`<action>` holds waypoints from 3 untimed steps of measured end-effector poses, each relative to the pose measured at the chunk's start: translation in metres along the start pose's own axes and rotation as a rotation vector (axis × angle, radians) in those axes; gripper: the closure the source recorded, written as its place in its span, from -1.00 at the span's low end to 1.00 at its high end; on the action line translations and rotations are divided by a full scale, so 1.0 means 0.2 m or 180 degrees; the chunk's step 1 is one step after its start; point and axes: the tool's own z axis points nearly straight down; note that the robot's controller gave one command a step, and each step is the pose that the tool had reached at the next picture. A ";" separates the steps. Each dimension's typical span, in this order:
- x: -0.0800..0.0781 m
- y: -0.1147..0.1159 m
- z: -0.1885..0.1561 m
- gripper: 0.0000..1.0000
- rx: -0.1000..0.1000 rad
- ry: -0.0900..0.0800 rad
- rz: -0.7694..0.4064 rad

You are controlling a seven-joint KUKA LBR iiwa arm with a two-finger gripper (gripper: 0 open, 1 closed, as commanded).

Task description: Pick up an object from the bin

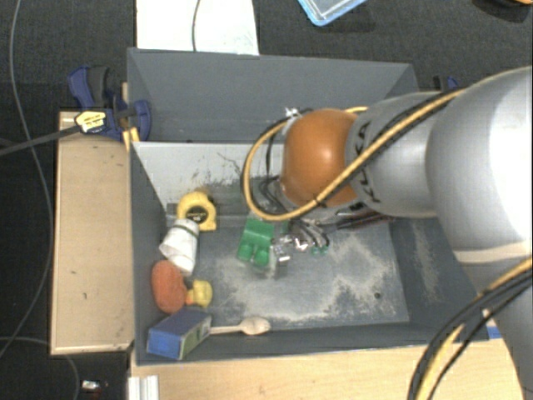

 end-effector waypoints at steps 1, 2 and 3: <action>-0.02 -0.01 0.00 1.00 -0.0007 -0.0019 0.0033; -0.02 -0.01 0.00 1.00 -0.0007 -0.0019 0.0034; -0.03 -0.02 0.00 1.00 -0.0009 -0.0030 0.0066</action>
Offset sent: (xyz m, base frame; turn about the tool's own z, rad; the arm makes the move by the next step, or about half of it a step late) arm 0.0000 0.0000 0.0000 0.0000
